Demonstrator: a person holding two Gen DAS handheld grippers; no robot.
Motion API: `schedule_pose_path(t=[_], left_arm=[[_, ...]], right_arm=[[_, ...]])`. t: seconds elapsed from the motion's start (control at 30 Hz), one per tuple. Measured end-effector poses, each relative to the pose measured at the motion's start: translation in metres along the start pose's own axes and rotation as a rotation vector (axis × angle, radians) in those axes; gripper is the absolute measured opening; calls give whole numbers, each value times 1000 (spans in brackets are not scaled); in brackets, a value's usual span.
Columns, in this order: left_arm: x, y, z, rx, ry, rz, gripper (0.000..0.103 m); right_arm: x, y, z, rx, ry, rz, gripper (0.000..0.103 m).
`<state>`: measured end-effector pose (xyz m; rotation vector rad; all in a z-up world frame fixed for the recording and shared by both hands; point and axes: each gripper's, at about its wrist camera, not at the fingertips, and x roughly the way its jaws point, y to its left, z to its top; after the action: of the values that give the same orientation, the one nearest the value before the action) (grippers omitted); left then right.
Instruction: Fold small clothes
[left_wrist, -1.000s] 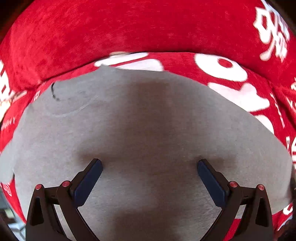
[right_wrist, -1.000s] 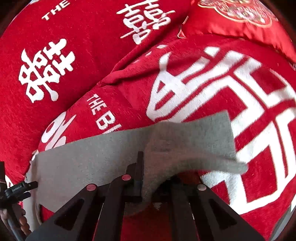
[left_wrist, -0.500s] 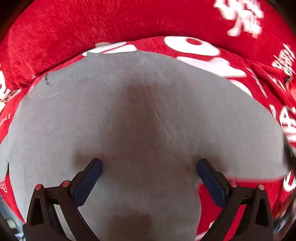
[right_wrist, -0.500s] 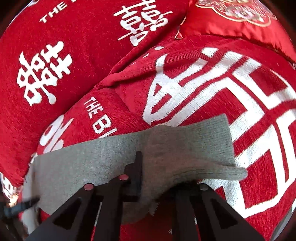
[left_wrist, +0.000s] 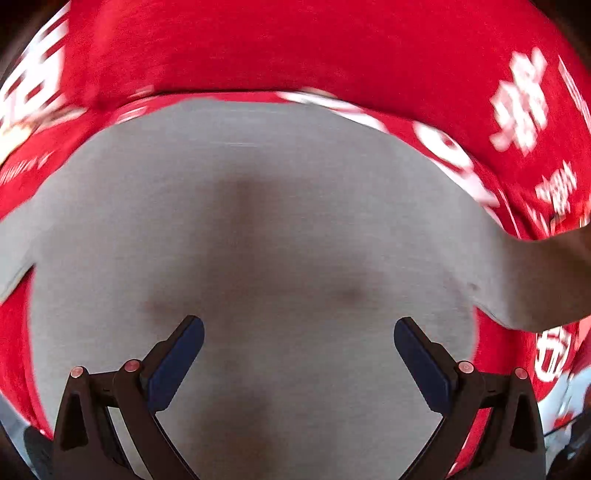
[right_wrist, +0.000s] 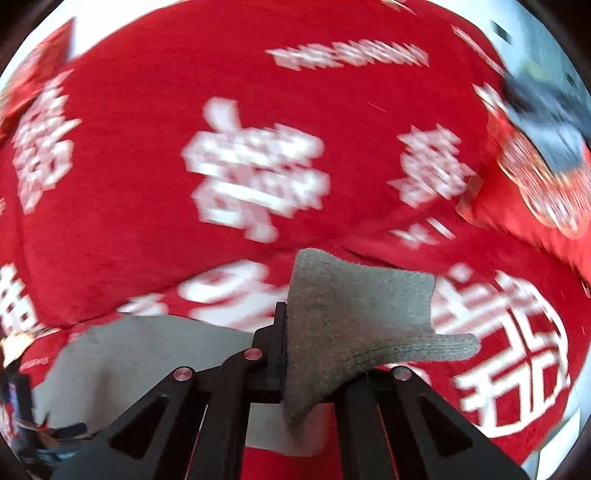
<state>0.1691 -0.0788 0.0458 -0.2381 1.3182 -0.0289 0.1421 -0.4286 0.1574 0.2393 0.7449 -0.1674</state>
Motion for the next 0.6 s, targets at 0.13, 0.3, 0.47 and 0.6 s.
schedule_pose_path(t=[0.13, 0.3, 0.47, 0.6], left_arm=[[-26, 90, 2, -141, -48, -8, 103], [-42, 180, -5, -277, -105, 8, 103], [-46, 250, -30, -381, -127, 29, 103], [-38, 286, -49, -440, -119, 13, 103]], right_arm=[[-17, 124, 5, -143, -25, 113, 5], [-1, 268, -37, -338, 24, 164, 4], [45, 365, -111, -500, 139, 160, 4], [85, 404, -174, -610, 229, 85, 4]])
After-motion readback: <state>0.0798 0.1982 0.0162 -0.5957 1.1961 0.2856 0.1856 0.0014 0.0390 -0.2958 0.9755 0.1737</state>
